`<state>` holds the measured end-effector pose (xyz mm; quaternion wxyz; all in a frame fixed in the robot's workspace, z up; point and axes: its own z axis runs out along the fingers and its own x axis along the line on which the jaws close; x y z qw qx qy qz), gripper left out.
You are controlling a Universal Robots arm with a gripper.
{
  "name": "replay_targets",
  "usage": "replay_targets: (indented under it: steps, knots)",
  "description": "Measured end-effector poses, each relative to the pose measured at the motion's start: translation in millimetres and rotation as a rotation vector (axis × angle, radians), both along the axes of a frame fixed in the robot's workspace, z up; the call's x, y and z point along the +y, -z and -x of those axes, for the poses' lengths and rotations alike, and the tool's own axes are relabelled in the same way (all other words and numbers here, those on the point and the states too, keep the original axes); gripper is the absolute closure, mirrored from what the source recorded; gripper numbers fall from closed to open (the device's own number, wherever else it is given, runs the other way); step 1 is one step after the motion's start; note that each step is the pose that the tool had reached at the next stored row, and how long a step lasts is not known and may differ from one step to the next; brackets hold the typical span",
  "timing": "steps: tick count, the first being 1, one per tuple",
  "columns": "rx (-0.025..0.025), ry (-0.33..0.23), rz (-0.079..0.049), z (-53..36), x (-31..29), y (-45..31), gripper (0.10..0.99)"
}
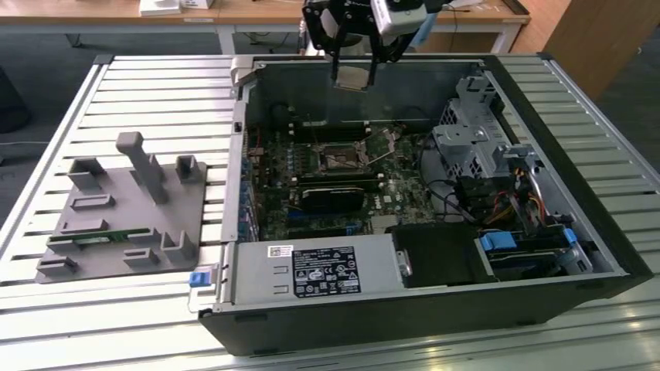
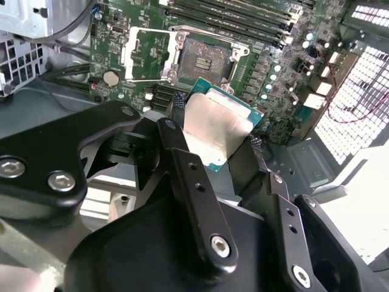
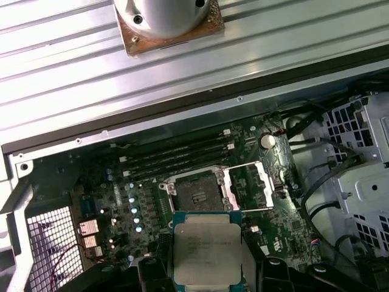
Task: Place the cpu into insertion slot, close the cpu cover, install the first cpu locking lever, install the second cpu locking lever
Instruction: 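Place the cpu into insertion slot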
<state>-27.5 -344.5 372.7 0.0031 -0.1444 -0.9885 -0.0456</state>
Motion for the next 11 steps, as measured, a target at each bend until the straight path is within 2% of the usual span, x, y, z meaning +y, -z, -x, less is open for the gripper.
replay_targets:
  steps: [11]
  knots:
    - [0.0,0.053,0.0,0.1,0.0,0.1,0.549]
